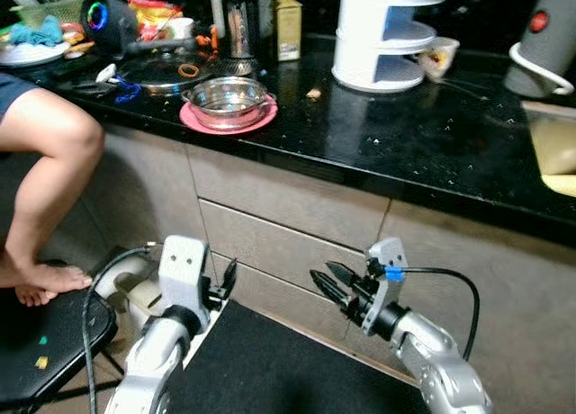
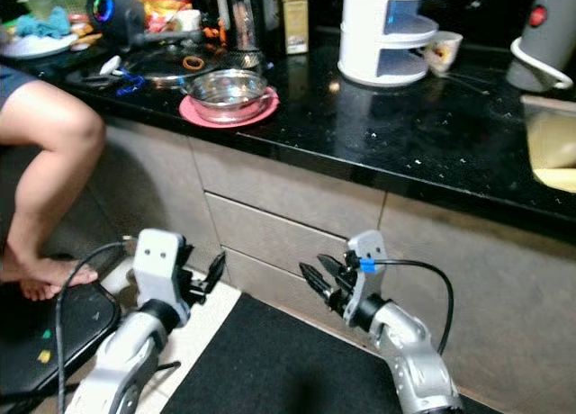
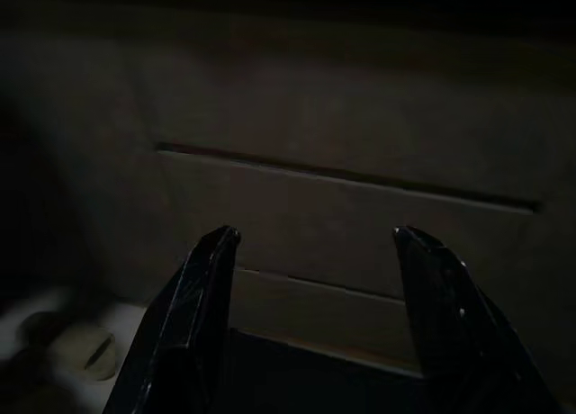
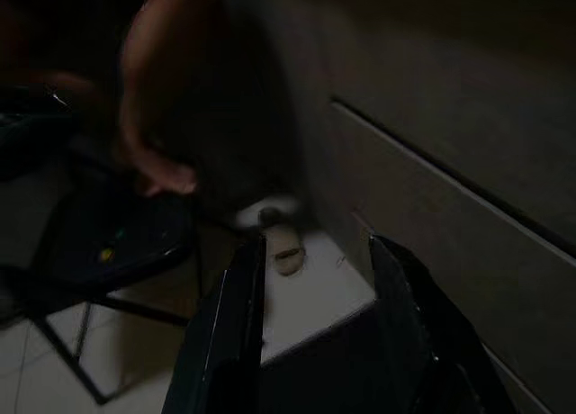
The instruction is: Kitchen organization
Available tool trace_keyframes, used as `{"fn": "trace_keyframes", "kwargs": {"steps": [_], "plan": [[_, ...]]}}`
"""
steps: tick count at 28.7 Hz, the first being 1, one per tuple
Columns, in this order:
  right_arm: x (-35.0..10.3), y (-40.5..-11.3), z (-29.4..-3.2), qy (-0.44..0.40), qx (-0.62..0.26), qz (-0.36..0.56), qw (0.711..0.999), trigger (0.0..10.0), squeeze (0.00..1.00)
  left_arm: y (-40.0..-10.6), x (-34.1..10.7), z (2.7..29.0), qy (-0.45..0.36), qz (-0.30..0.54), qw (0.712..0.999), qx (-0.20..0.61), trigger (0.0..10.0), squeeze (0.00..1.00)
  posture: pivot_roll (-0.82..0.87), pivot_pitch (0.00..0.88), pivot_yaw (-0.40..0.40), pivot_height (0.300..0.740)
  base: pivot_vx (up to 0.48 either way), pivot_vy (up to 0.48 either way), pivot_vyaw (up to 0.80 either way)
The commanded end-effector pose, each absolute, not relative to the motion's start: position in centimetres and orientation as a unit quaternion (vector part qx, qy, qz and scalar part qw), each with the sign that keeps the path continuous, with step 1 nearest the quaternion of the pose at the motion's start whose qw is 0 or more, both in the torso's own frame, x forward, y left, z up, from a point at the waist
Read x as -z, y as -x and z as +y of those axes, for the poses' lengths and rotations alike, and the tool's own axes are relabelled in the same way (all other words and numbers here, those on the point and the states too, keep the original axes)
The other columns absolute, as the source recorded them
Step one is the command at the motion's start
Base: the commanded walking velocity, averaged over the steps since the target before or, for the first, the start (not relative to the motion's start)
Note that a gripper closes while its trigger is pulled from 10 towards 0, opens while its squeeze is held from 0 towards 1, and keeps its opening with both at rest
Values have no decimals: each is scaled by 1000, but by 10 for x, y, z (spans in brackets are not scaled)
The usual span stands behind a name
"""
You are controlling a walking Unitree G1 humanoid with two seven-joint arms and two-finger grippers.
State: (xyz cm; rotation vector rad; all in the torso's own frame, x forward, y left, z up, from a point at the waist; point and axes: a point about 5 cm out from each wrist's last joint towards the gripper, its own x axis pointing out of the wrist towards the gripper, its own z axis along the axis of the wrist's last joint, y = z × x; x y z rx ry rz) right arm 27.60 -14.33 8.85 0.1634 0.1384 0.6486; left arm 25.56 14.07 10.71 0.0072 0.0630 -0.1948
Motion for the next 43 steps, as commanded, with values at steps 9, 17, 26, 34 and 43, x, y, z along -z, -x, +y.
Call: {"fn": "trace_keyframes", "kwargs": {"steps": [9, 17, 26, 34, 43], "plan": [[-91, -275, -146, -105, -333, 51, 936, 10000, 0, -256, -109, 143, -10, 21, 996, 85, 10000, 0, -2, 0, -42, 740, 54, 0, 158], [-111, -270, -143, -187, -394, 10, 900, 10000, 0, -261, -121, 153, -19, -6, 997, 69, 10000, 0, -5, 0, -39, 740, 322, 0, 0], [-165, -273, -140, -265, -444, -77, 852, 10000, 0, -278, -162, 183, -40, -70, 997, 17, 10000, 0, -1, 0, -46, 740, 412, 0, 0], [-209, -276, -133, -304, -459, -142, 823, 10000, 0, -285, -184, 174, -46, -107, 993, 33, 10000, 0, -2, 0, -45, 740, 415, 0, 0], [-228, -277, -134, -282, -455, -155, 830, 10000, 0, -291, -207, 170, -70, -142, 986, 58, 10000, 0, -5, 0, -41, 740, 415, 0, 0]]}}
